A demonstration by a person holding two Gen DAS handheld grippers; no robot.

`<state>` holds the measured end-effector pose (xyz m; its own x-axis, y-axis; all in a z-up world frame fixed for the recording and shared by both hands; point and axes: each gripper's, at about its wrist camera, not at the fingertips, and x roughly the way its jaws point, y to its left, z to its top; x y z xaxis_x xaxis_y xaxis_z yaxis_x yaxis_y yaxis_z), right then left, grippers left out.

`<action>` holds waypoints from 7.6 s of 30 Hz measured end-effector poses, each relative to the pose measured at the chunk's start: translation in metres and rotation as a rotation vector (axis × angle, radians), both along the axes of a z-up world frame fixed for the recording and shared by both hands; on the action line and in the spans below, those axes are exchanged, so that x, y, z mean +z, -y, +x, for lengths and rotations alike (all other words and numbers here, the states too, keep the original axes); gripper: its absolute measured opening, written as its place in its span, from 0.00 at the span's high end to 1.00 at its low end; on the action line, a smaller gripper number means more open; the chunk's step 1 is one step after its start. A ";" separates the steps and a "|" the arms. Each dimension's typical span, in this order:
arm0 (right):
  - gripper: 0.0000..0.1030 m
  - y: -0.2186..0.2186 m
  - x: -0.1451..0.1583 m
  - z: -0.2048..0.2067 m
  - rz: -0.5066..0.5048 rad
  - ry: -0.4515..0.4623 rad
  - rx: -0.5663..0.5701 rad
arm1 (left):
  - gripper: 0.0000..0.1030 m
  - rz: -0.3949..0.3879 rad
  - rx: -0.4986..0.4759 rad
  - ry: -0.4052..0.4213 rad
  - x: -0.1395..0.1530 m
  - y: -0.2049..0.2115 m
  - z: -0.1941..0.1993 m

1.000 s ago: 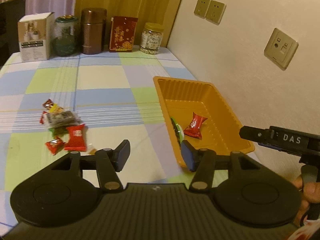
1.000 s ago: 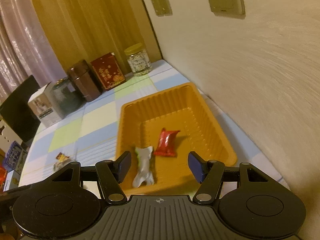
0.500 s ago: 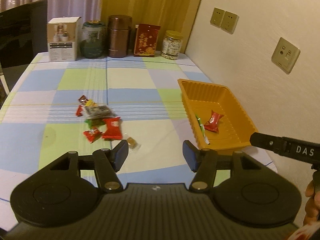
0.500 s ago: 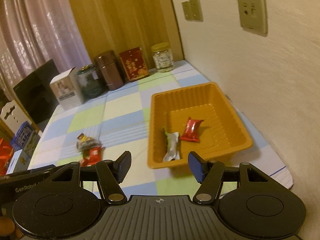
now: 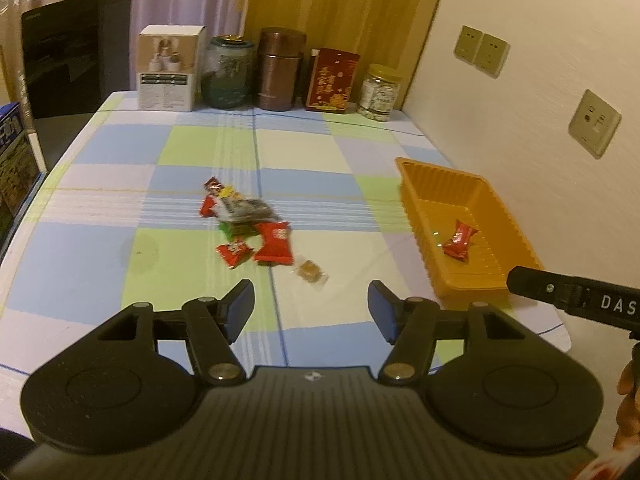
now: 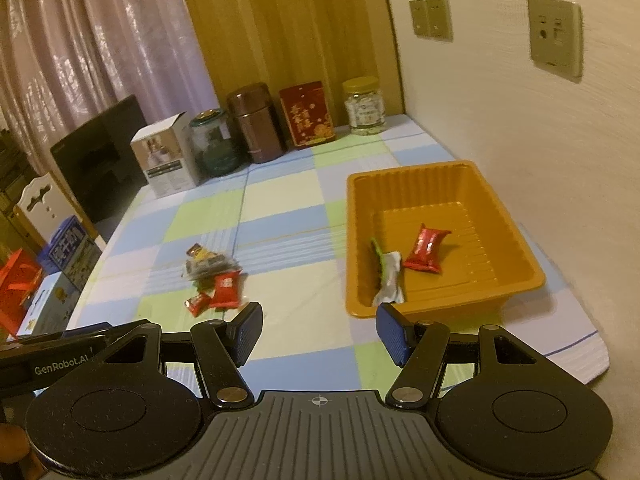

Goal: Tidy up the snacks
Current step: 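Withdraw both grippers from the tray back toward the snack pile, then grasp the clear packet with the brown cube with the right gripper while the left grasps the red candy, then carry both held packets over the orange tray, then open the left gripper to drop the red candy into the tray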

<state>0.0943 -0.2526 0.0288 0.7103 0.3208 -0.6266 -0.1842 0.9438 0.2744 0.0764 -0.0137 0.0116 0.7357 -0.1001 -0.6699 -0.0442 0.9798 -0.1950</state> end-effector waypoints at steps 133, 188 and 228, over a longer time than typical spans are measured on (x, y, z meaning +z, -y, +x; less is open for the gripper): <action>0.79 -0.091 -0.073 0.042 -0.076 -0.040 0.181 | 0.79 0.071 -0.099 -0.099 -0.058 -0.031 0.036; 0.79 0.104 -0.022 0.033 -0.039 0.006 -0.209 | 0.79 0.016 -0.377 -0.004 0.001 0.140 0.080; 0.79 0.130 -0.062 0.120 -0.026 -0.032 -0.209 | 0.79 0.010 -0.401 -0.077 -0.057 0.188 0.174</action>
<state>0.2139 -0.3826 -0.0331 0.7394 0.1515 -0.6560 0.0251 0.9675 0.2517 0.2502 -0.2019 -0.0457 0.5872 -0.3618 -0.7241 0.3275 0.9243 -0.1962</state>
